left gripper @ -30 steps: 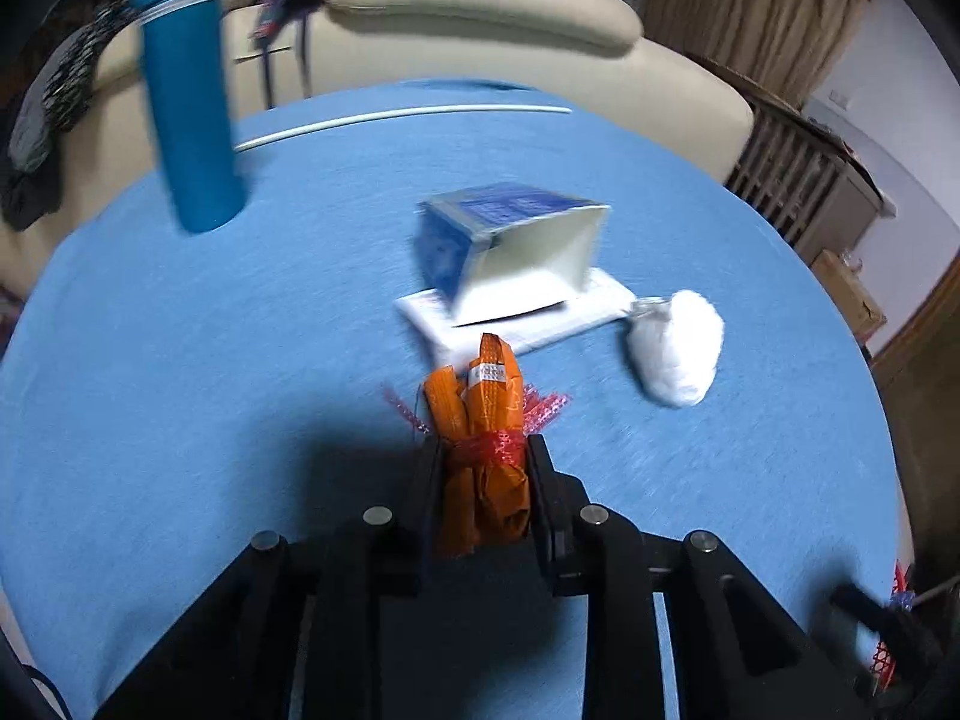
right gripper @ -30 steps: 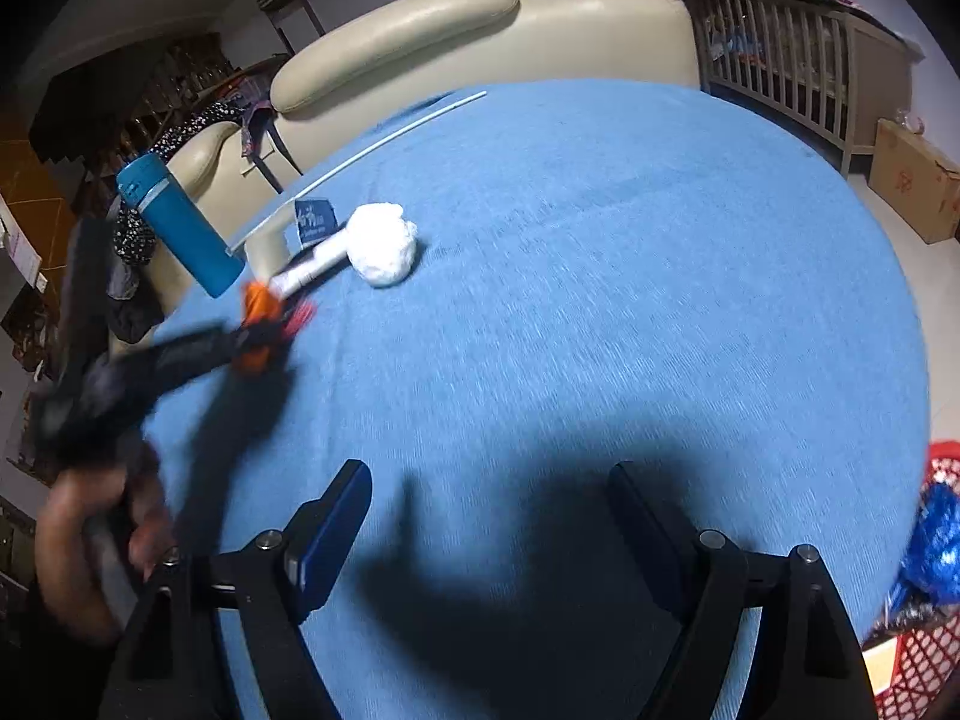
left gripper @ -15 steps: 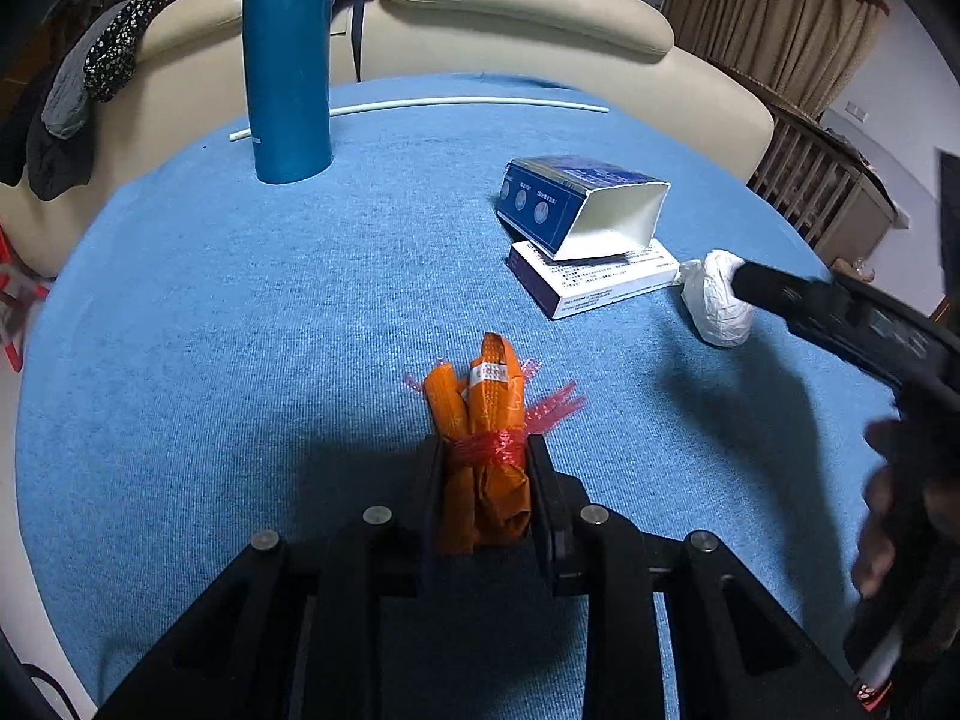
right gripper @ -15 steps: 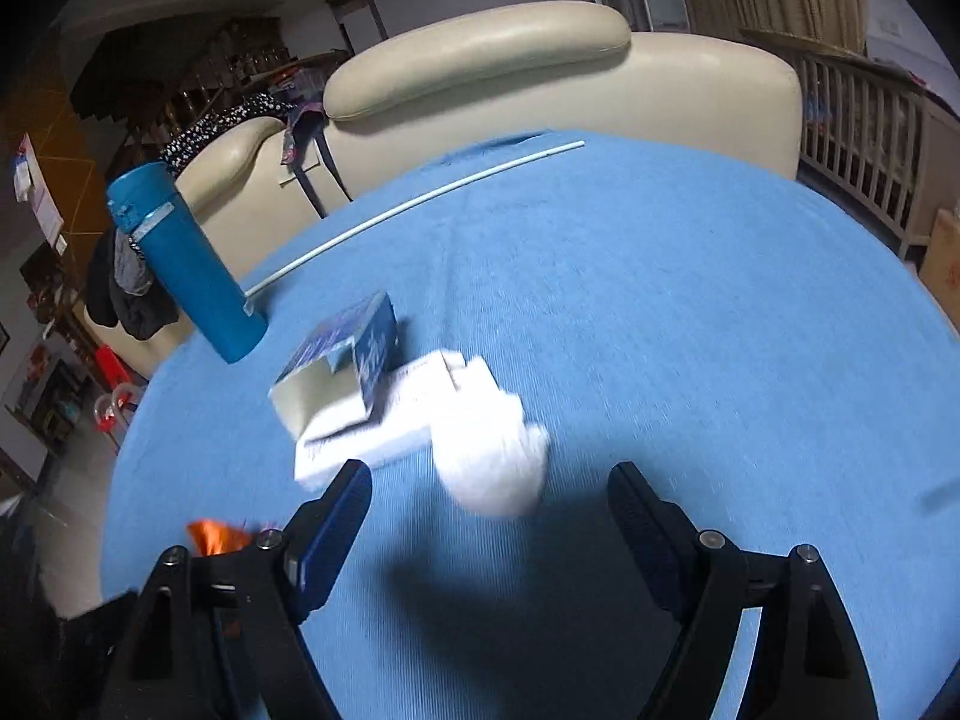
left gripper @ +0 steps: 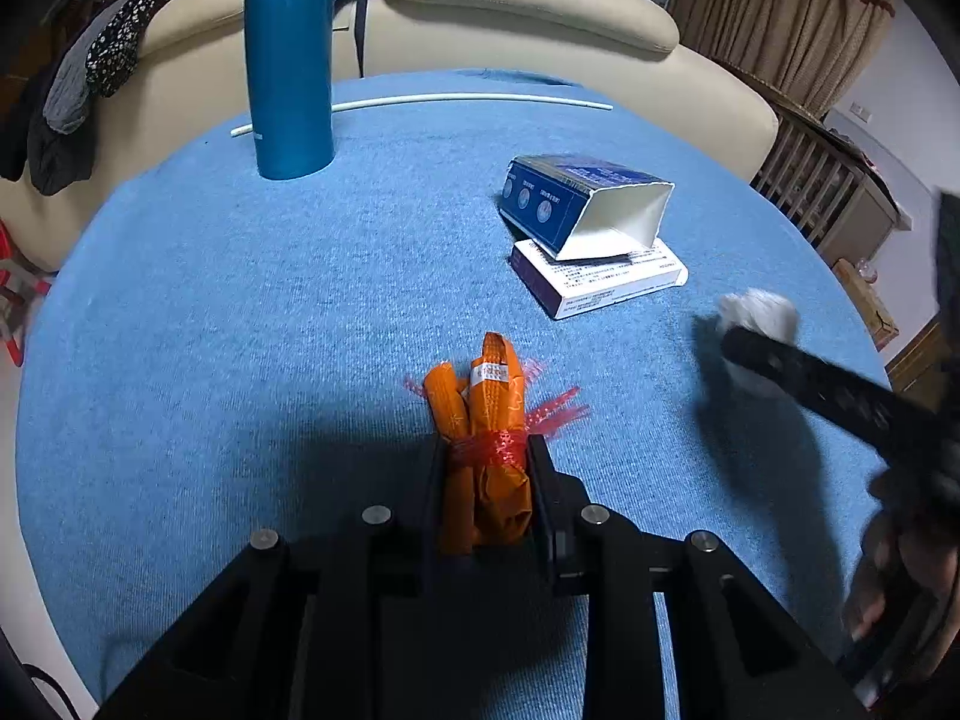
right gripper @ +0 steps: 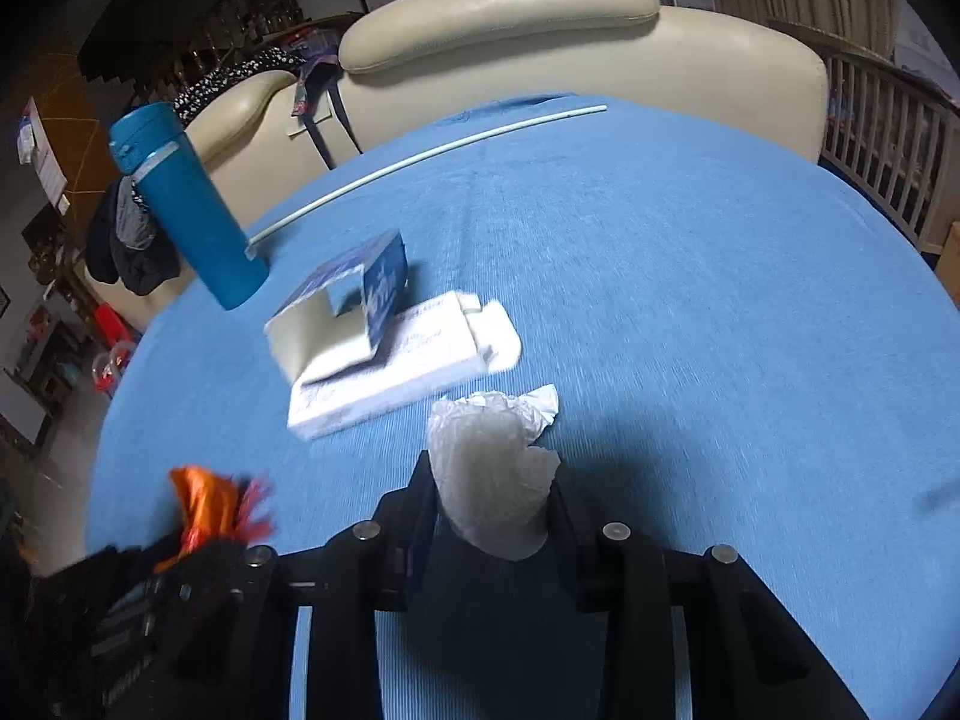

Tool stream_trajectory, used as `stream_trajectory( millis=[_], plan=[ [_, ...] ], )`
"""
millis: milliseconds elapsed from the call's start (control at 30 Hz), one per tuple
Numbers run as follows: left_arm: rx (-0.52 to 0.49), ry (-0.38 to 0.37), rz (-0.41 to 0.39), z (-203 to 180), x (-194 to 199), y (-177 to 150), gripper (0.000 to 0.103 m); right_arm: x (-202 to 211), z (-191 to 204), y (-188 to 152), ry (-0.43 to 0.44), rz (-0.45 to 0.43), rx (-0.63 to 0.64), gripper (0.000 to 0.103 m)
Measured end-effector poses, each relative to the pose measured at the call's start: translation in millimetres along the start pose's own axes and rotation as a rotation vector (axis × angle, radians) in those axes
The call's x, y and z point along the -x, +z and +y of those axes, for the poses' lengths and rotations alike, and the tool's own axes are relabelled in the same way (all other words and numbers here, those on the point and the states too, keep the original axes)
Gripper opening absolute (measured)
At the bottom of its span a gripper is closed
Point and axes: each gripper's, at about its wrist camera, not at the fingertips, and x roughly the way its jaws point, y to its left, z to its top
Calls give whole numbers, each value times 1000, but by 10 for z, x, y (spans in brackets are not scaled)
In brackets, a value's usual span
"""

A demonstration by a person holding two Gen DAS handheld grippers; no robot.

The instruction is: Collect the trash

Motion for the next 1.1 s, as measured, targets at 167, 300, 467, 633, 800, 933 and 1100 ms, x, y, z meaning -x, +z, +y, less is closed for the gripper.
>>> stream_trajectory(
  millis=[167, 300, 467, 633, 800, 933, 1100],
  plan=[
    [4, 8, 12, -57, 77, -83, 28, 296, -76, -305, 3, -8, -27, 36],
    [-18, 6, 7, -164, 184, -167, 28, 542, -173, -580, 3, -13, -58, 36],
    [-49, -1, -8, -316, 339, -257, 28, 796, -312, -867, 2, -22, -101, 36],
    [-82, -9, -26, -477, 475, -325, 28, 1036, -431, -1045, 1, -48, -142, 36],
    [-118, -18, -44, -623, 598, -392, 28, 1242, -517, -1183, 2, -74, -166, 36],
    [-145, -25, -57, -731, 710, -450, 28, 1375, -569, -1276, 4, -93, -187, 36],
    [-172, -33, -70, -839, 835, -521, 28, 1553, -634, -1387, 5, -121, -213, 36]
  ],
)
